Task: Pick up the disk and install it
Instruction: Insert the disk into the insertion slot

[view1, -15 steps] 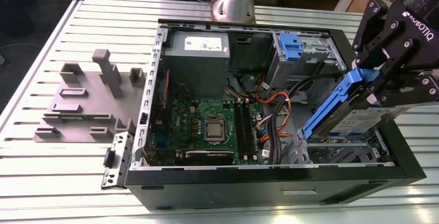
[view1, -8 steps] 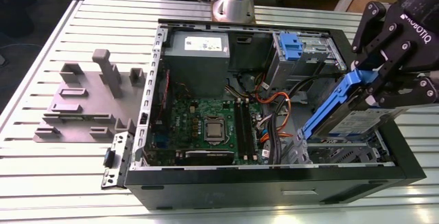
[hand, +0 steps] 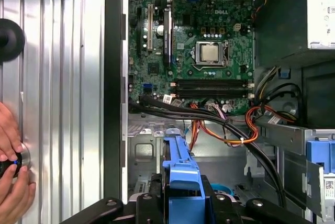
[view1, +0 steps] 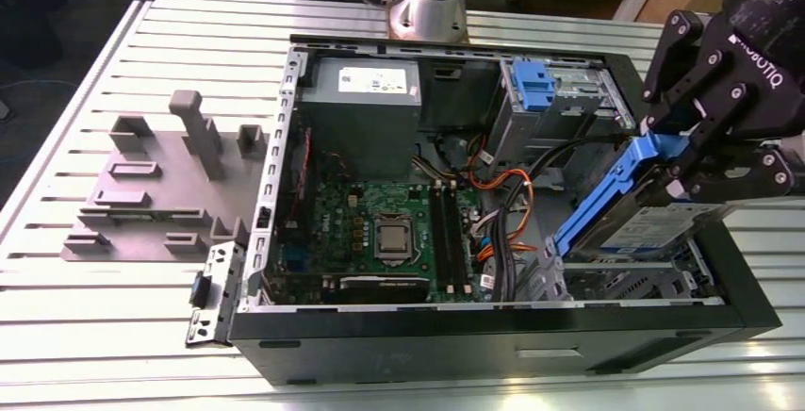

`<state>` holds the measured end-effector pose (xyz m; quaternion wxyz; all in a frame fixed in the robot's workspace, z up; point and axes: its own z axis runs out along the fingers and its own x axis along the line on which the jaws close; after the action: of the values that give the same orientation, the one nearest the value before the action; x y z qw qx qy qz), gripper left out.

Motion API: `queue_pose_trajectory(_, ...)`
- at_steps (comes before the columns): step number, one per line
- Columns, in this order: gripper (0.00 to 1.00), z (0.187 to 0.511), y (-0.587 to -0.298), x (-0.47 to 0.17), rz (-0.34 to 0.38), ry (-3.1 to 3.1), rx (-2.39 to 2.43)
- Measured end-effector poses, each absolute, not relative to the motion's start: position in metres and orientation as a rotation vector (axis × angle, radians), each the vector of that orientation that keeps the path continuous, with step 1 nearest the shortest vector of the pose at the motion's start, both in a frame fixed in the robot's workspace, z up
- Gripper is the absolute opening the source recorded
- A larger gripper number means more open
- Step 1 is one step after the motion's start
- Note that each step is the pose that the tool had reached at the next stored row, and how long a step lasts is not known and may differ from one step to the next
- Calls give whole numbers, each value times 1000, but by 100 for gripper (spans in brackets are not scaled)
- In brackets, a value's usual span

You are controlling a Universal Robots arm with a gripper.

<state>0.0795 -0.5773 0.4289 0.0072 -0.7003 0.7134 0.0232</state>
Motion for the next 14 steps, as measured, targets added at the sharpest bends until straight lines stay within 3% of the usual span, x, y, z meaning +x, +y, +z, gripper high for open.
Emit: queue_pose_trajectory(14,36,421,-577,82,72,2231,-2190)
